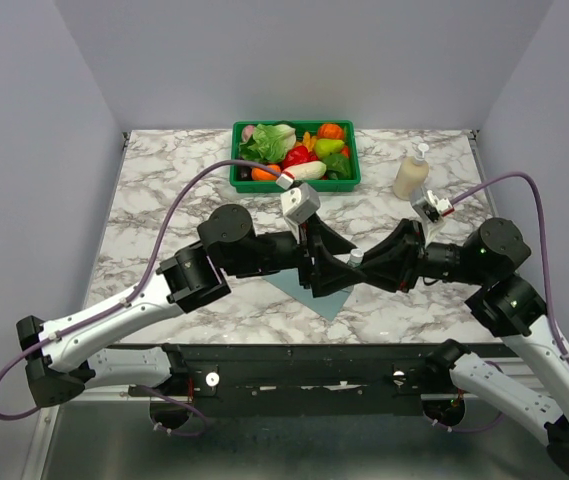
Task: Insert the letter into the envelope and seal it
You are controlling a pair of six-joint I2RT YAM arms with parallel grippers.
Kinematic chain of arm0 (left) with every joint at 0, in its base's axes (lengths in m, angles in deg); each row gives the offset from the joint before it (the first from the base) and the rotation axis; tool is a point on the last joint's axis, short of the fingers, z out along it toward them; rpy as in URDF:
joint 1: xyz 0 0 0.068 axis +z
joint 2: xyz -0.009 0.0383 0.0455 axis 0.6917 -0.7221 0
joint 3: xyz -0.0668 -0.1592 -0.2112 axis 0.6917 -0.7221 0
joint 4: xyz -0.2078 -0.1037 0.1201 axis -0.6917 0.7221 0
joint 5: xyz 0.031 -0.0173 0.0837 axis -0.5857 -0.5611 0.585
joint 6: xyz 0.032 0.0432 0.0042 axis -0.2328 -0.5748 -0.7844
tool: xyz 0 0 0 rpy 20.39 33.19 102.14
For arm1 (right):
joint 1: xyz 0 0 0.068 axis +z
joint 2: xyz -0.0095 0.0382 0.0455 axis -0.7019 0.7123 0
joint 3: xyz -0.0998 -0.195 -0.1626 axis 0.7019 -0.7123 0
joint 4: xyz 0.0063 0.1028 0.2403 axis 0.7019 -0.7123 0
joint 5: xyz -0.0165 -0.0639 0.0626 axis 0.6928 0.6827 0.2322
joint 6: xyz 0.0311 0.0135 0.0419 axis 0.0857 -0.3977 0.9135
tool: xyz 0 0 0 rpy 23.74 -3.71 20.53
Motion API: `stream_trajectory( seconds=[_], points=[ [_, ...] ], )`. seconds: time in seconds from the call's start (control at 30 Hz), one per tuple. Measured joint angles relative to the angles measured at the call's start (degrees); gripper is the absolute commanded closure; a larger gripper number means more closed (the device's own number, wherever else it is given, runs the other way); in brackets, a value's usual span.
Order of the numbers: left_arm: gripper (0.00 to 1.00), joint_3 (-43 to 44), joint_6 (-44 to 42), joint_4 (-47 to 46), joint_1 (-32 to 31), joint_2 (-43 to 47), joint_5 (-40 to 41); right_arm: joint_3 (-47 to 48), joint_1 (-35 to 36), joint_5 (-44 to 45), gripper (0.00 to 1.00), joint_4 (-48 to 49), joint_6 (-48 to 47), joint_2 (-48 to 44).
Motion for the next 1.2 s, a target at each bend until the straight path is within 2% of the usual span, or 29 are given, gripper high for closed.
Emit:
stream_trajectory(
  seconds=[0.17,0.4,0.57,0.77,0.87,1.0,1.2],
  points=[
    [0.11,-1.64,0.17,0.63,3.56,3.34,0.74,-1.86,0.0,3.45,0.99,0.83,0.15,-1.01],
    [0.1,-4.26,1.09,0.15,10.54,12.63,5.09,-5.99,0.0,13.14,0.99,0.98,2.69,-2.86],
    [0.05,-7.23,0.68,4.15,12.13,20.06,15.47,-8.48,0.0,15.37,0.99,4.46,4.96,0.35],
    [0.01,-12.81,0.94,11.65,15.93,25.44,25.14,-11.41,0.0,17.31,0.99,11.98,8.39,9.11],
    [0.01,-16.55,1.51,14.43,20.61,25.88,26.12,-11.47,0.07,18.69,0.99,16.28,8.87,14.71],
    [0.01,-22.6,2.62,15.65,29.99,25.92,23.67,-8.9,2.05,20.13,0.99,22.23,8.02,25.44],
    [0.01,-31.52,4.11,14.78,50.36,26.21,11.72,-2.19,6.93,21.79,0.99,30.27,6.84,43.67]
  ],
)
